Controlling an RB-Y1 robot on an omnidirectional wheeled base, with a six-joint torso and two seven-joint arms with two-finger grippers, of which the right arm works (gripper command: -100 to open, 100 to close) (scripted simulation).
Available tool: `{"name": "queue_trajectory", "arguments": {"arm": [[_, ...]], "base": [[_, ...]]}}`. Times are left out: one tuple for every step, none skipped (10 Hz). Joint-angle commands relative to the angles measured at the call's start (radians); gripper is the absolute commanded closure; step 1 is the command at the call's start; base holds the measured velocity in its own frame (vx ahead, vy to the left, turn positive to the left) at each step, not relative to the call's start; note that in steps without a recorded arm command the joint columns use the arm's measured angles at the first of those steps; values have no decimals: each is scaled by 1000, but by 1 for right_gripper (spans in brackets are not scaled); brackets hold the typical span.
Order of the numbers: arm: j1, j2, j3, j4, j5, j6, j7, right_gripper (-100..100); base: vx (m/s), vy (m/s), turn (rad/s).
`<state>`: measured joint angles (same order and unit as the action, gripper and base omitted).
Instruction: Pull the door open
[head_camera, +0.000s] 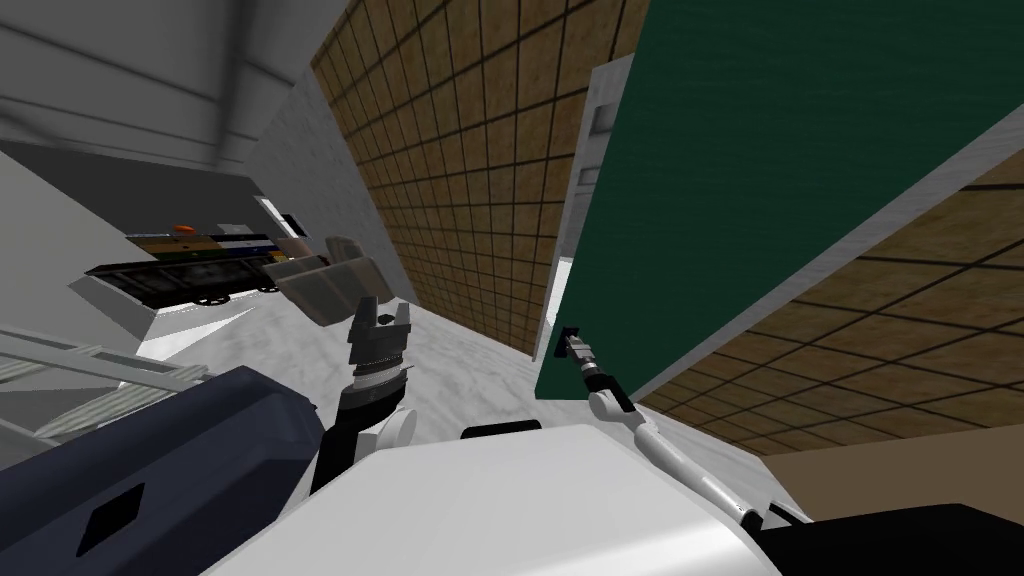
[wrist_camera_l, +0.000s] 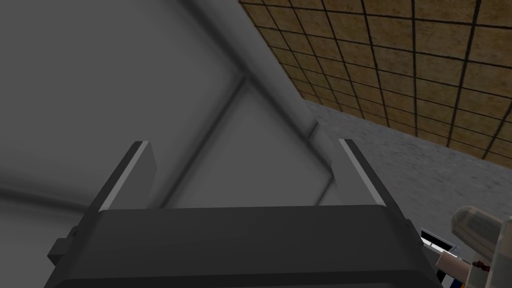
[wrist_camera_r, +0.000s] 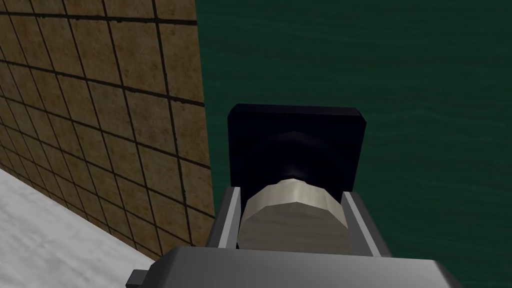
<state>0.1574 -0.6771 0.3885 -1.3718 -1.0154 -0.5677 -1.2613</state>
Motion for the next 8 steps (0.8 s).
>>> {"name": "queue_trajectory", "arguments": {"arm": [[0, 0, 0, 0, 0, 0, 0, 100], [9, -17, 18, -5, 4, -13, -17, 100], [12, -26, 25, -8, 6, -20, -25, 100], [15, -36, 33, -11, 8, -27, -33, 100], [20, -51, 46, -16, 12, -39, -47, 100], [23, -61, 54, -19, 14, -47, -56, 100], [27, -71, 63, -23, 16, -55, -65, 100], [31, -85, 74, -27, 19, -66, -77, 100]], "base": [[-95, -19, 24], [-148, -41, 158], [-243, -88, 176], [-249, -81, 123], [-267, -78, 188], [-243, -114, 161], [-237, -92, 126], [-226, -77, 130]]}}
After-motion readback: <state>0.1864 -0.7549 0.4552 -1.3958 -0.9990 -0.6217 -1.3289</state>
